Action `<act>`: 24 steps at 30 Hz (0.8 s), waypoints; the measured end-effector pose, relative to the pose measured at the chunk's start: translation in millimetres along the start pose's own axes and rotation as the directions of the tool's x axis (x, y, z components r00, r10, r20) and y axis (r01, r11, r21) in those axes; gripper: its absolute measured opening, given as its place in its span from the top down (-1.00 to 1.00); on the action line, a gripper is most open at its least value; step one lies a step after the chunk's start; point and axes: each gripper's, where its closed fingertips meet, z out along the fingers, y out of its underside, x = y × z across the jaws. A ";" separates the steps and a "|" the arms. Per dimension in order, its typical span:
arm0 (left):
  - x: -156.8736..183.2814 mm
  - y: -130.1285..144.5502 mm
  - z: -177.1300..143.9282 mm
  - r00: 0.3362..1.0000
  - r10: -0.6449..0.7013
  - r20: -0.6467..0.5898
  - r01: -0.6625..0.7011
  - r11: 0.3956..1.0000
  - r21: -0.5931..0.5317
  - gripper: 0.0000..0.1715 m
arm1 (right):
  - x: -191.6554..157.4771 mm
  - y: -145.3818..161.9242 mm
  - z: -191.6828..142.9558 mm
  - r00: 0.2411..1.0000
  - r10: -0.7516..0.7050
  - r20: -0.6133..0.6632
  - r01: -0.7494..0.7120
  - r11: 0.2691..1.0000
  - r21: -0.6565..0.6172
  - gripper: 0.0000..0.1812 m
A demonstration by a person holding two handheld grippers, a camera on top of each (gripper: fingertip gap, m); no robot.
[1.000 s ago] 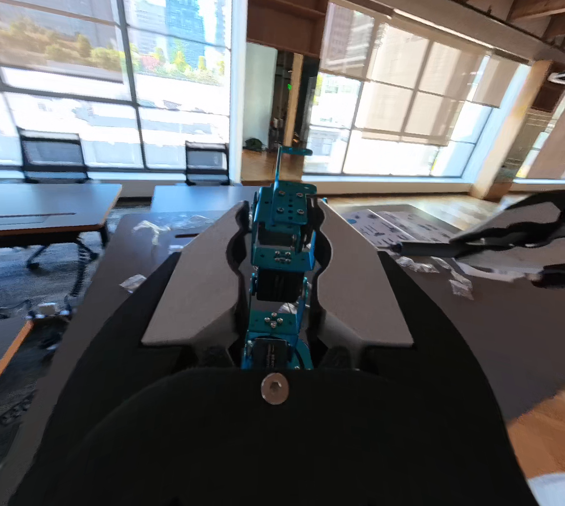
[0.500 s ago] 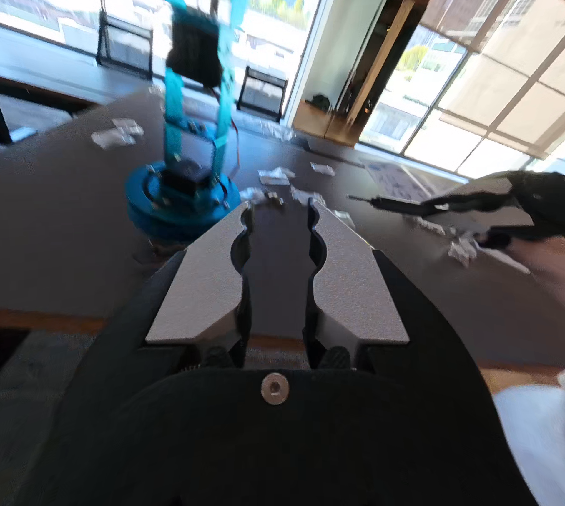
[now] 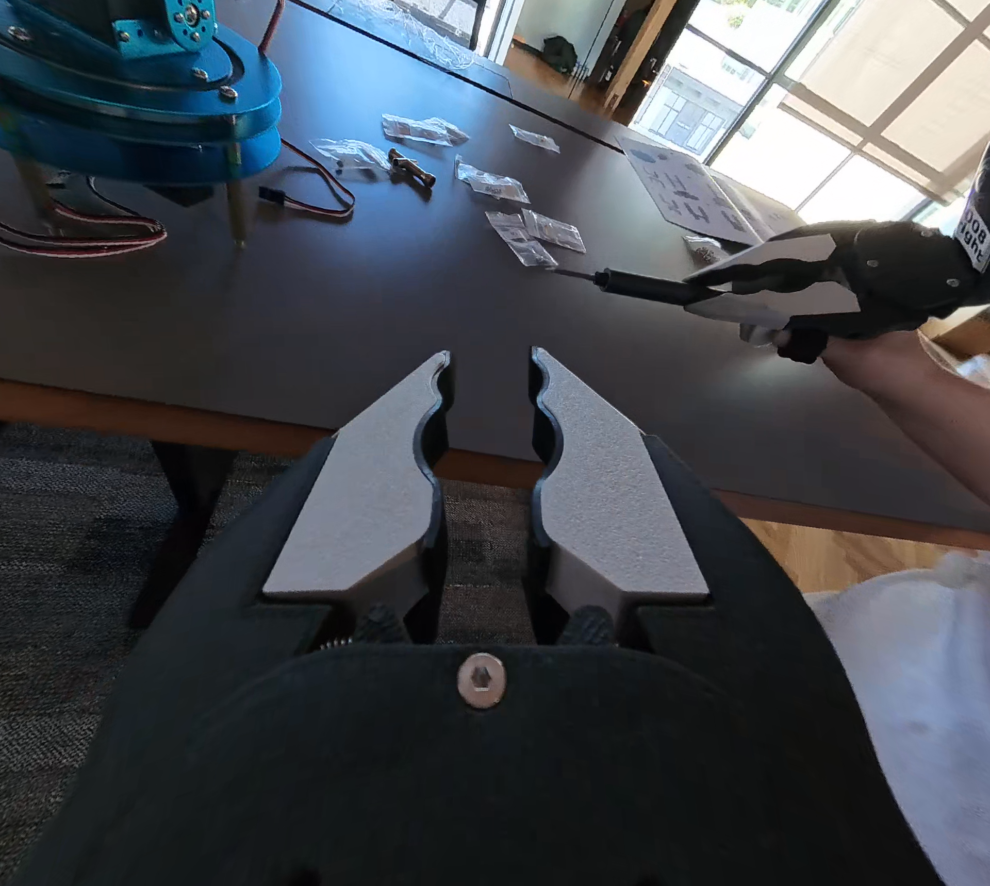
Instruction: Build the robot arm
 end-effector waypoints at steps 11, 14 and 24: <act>22.2 -6.7 22.5 0.997 0.061 -0.046 -0.064 0.996 -0.059 0.72 | 14.5 37.6 -5.3 0.998 0.070 -0.010 -0.070 0.995 -0.072 0.81; 29.5 -9.7 28.4 0.995 0.079 -0.066 -0.084 0.994 -0.070 0.71 | 13.6 45.8 -6.1 0.997 0.078 0.015 -0.076 0.992 -0.105 0.81; 44.0 -24.4 27.9 0.976 0.164 -0.141 -0.182 0.976 -0.121 0.67 | 14.2 34.0 -12.9 0.986 0.161 0.039 -0.159 0.985 -0.060 0.69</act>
